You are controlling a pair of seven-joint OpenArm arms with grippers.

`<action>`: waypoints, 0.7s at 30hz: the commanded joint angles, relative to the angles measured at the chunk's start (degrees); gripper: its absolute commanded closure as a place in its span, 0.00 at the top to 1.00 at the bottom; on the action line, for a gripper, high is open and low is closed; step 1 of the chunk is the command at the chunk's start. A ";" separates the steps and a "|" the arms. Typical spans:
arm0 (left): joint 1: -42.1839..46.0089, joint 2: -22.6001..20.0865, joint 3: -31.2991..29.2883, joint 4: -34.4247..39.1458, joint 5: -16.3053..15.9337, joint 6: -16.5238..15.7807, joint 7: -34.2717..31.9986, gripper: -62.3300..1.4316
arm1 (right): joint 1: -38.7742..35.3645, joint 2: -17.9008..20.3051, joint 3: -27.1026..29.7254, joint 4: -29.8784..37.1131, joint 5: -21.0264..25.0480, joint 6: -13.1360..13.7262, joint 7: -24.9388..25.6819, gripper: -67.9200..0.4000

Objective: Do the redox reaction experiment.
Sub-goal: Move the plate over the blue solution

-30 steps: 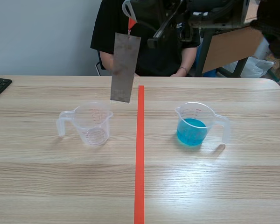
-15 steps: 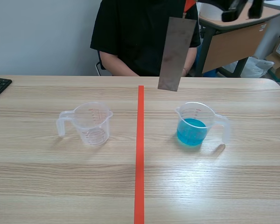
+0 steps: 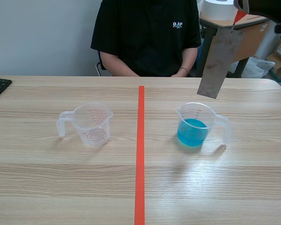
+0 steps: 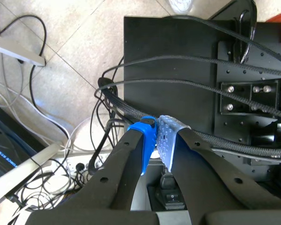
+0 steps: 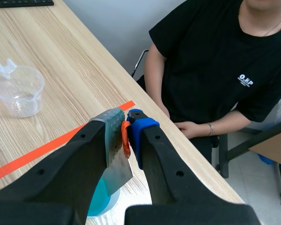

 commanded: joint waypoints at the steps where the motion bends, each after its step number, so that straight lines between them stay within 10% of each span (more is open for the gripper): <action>1: 0.61 -0.33 -0.15 0.55 -0.17 -0.35 0.57 0.10 | 1.18 0.94 0.02 0.33 0.55 0.33 1.16 0.03; 10: 1.68 -2.21 -0.15 0.61 -0.11 -0.09 -0.48 0.10 | 1.20 0.92 -0.24 0.31 0.52 0.33 2.16 0.03; 21: 7.61 -19.37 -0.15 3.69 -0.15 -2.34 -17.00 0.10 | 1.22 0.90 -3.93 0.31 0.17 0.33 3.82 0.03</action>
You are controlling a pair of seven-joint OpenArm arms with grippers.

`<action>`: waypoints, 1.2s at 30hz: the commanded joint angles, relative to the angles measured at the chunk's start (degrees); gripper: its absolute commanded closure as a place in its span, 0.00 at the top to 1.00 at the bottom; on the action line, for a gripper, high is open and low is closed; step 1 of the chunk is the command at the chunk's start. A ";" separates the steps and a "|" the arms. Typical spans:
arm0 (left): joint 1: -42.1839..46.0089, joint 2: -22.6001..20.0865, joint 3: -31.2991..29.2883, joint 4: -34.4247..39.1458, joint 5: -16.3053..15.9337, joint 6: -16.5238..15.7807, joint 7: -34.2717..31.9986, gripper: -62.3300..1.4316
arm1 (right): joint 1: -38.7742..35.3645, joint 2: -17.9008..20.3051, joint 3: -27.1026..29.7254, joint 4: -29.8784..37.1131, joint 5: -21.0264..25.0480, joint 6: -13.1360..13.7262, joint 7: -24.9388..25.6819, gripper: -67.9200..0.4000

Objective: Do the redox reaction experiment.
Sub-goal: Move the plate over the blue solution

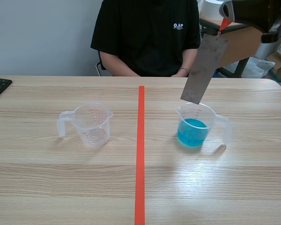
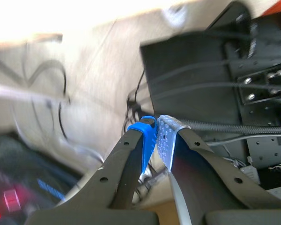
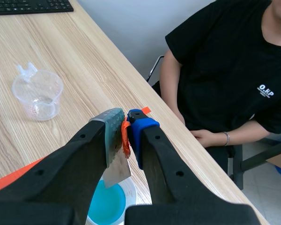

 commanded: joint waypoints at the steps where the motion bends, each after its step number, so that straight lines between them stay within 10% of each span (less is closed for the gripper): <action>1: -0.44 -2.62 -0.26 1.95 -0.35 -0.39 -1.95 0.10 | 1.31 0.92 -0.09 0.31 0.31 0.33 1.07 0.03; 16: -7.48 -22.82 -0.24 8.50 -0.39 -3.78 -13.35 0.10 | 1.33 0.92 -0.42 0.31 -1.97 0.33 1.03 0.03; 26: -28.33 -26.40 3.08 8.70 -0.39 -14.80 -13.49 0.10 | 1.33 0.92 0.81 0.33 -2.23 0.33 0.76 0.03; 36: -52.59 -22.86 23.71 9.77 -0.28 -14.73 -4.94 0.10 | 1.31 0.92 0.85 0.33 -2.23 0.33 0.39 0.03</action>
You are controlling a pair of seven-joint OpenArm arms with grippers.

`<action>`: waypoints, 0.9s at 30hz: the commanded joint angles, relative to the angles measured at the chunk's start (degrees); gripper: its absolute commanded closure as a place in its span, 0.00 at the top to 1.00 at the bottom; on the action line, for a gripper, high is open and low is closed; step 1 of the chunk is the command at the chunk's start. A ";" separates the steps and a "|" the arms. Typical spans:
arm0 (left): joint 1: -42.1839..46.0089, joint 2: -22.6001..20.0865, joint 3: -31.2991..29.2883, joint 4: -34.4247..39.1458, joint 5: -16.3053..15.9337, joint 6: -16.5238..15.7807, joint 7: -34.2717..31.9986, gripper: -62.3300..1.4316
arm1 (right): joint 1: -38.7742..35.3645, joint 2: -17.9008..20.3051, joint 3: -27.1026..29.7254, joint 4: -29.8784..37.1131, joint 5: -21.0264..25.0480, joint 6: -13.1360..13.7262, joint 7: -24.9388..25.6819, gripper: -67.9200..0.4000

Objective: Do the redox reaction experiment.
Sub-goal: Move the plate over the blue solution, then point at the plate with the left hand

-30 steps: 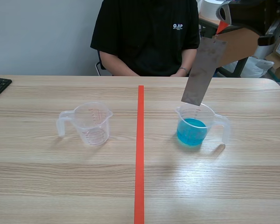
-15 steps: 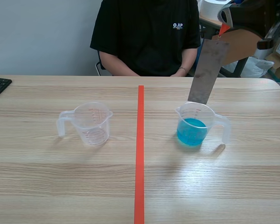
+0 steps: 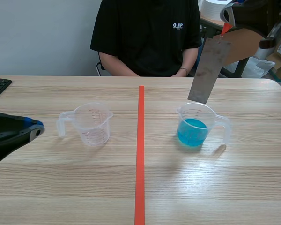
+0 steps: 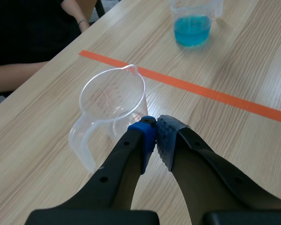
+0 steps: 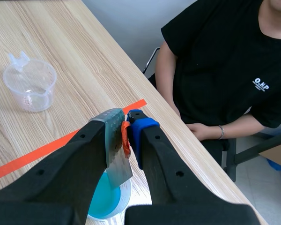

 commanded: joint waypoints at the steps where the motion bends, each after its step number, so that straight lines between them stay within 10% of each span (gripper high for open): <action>1: -2.71 1.38 1.53 0.72 -0.55 0.11 -0.59 0.10 | 1.31 0.92 0.96 0.33 0.37 0.33 0.63 0.03; 12: -22.05 17.84 15.91 0.66 9.22 3.15 9.09 0.10 | 1.31 0.92 0.96 0.33 0.39 0.33 0.61 0.03; 27: -37.94 35.82 25.66 -14.58 11.65 6.60 13.62 0.10 | 1.31 0.90 0.96 0.33 0.39 0.33 0.61 0.03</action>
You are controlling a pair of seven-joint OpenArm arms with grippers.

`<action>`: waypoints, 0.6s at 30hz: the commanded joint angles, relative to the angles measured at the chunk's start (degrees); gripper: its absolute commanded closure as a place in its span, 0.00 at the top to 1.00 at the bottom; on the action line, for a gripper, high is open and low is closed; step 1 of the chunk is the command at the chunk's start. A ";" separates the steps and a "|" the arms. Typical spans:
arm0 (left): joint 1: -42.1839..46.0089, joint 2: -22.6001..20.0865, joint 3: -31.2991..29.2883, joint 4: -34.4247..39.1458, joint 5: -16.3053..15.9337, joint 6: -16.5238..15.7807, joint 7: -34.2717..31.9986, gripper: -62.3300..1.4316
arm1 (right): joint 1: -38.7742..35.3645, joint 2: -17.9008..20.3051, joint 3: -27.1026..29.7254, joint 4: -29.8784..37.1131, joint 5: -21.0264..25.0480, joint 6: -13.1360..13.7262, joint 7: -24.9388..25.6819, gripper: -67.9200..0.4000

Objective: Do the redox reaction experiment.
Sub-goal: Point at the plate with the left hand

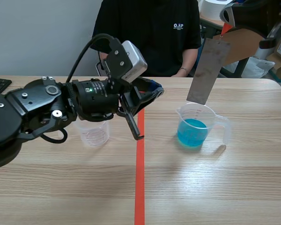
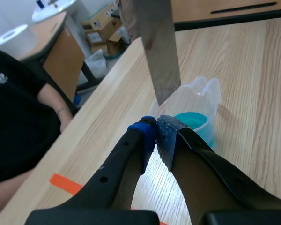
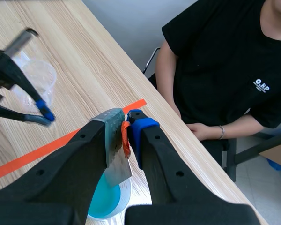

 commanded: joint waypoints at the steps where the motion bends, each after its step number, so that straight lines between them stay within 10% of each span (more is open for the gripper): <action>1: -1.64 1.38 -0.70 -1.60 -0.59 0.11 -1.73 0.10 | 1.31 0.90 0.96 0.33 0.39 0.33 0.61 0.03; 18: -8.26 14.99 0.63 -19.28 8.20 0.09 -5.49 0.10 | 1.31 0.90 0.96 0.33 0.39 0.33 0.44 0.03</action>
